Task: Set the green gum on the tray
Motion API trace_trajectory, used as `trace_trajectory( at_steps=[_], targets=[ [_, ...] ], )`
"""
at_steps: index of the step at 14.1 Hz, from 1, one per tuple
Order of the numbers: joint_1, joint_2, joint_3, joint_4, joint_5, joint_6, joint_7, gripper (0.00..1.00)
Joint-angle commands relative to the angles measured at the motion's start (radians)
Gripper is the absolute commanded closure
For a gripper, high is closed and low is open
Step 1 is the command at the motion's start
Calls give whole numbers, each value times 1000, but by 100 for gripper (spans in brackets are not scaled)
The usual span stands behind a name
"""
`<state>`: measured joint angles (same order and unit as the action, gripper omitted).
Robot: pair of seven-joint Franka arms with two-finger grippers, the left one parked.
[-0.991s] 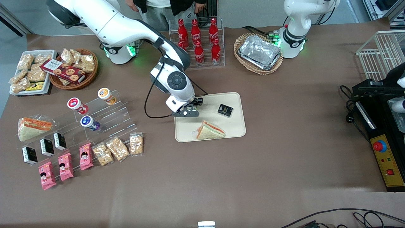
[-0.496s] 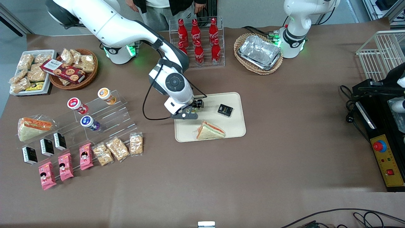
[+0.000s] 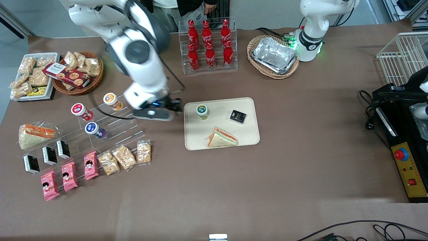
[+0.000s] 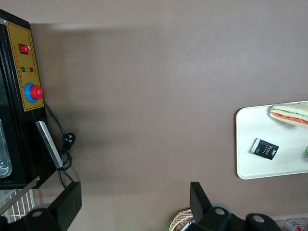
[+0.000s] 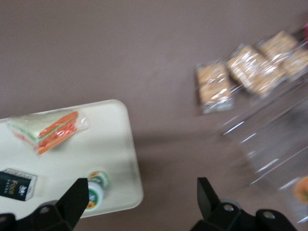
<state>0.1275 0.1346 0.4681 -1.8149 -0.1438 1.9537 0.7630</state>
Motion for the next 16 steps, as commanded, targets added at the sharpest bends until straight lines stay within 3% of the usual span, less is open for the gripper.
trace_trajectory(
  at_steps=[1, 5, 8, 13, 16],
  targets=[
    [-28, -143, -184, -26, 12, -109, -285, 0],
    [-32, -243, -452, -24, 21, -168, -624, 0],
    [-32, -276, -604, -23, 133, -180, -795, 0],
    [-48, -279, -690, -3, 145, -286, -941, 0],
    [-46, -280, -695, -4, 161, -329, -985, 0]
  ],
)
